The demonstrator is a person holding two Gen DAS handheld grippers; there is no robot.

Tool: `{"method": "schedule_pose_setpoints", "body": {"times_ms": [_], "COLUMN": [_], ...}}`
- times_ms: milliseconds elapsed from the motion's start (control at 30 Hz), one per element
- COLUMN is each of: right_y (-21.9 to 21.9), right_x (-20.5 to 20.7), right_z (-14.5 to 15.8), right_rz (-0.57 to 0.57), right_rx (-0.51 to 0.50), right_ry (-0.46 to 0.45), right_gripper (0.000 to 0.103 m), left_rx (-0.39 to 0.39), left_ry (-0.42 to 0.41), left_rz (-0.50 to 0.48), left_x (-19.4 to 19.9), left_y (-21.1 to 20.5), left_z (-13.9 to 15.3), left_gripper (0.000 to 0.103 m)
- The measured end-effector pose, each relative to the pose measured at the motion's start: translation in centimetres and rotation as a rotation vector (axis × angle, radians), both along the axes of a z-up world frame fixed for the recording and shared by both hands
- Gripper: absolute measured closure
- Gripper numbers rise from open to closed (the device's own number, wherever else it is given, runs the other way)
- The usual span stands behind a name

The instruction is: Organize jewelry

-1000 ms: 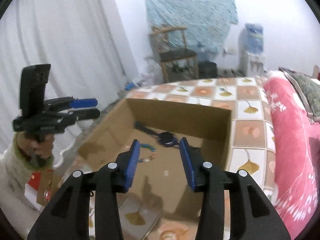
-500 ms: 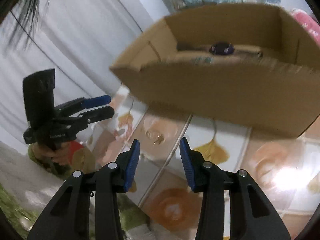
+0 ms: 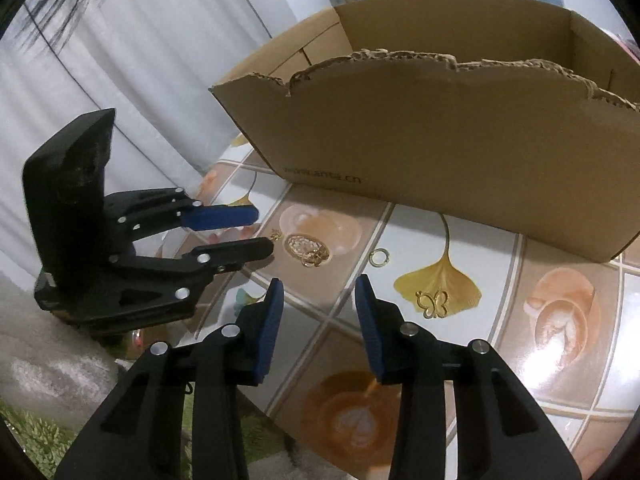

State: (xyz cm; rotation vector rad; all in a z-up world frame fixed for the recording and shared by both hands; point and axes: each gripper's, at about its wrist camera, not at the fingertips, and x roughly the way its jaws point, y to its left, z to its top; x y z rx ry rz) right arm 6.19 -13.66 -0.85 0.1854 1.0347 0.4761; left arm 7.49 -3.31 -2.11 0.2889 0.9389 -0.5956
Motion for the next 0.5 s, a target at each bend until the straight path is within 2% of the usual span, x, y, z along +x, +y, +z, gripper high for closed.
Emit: {"method": "schedule_pose_setpoints", "body": {"times_ms": [233,500], "right_y": [-1.3,-2.2], "right_x": [-0.8,-0.5], "right_z": [0.8,-0.2], "right_rz": [-0.047,-0.095], "right_rx": [-0.085,-0.228], "right_ry": [-0.061,-0.067], "right_gripper": [0.066,0.067], "left_rx": [0.051,0.049], "left_ry": [0.033,0.035], "left_rz": [0.011,0.018], "left_x": [0.7,0.5], "left_y": [-0.2,-0.3], "left_z": [-0.9,-0.9], "left_gripper": [0.081,0.084]}}
